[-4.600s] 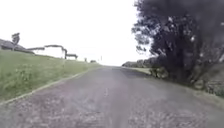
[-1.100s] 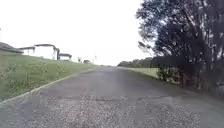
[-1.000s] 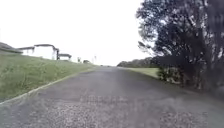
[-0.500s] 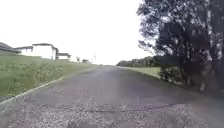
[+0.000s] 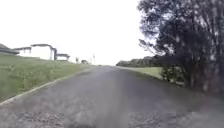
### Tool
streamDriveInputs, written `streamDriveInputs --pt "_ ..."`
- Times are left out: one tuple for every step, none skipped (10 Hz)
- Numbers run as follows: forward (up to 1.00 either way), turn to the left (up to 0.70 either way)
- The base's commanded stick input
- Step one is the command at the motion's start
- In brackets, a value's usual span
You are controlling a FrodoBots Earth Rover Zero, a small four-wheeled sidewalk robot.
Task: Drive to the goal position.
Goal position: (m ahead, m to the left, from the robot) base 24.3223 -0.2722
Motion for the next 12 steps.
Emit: streamDriveInputs --pt "0.7 0.02" --pt "0.7 0.02" --pt "0.7 0.02" --pt "0.7 0.02" --pt "0.7 0.02" --pt "0.7 0.02" --pt "0.7 0.03" --pt "0.7 0.02" --pt "0.7 0.02" --pt "0.7 0.02" --pt "0.7 0.02" --pt "0.7 0.02"
